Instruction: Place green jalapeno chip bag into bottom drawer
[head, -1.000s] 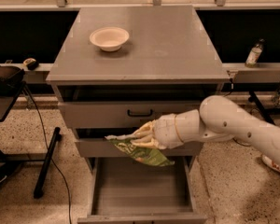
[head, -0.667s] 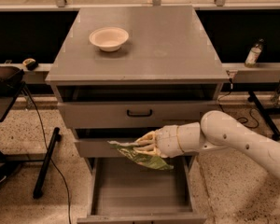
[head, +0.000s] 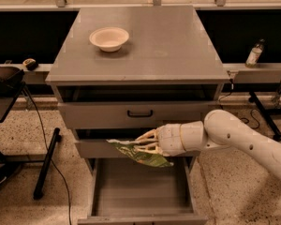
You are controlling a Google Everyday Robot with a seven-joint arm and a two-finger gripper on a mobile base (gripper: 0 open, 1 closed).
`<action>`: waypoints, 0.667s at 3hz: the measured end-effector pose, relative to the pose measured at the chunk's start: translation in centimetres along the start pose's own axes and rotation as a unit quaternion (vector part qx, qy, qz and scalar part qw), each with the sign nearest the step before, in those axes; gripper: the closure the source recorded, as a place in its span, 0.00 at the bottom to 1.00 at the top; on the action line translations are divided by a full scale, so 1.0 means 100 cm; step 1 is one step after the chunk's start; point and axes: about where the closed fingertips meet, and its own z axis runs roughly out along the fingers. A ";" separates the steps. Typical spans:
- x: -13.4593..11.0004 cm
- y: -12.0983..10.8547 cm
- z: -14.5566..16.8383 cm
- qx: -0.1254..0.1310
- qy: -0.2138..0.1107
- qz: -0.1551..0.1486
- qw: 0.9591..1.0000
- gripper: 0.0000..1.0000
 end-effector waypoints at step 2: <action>0.127 0.070 0.049 0.007 -0.030 0.020 0.999 1.00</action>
Offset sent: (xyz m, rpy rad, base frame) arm 0.0009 -0.0299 -0.2682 0.0989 0.0740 0.0009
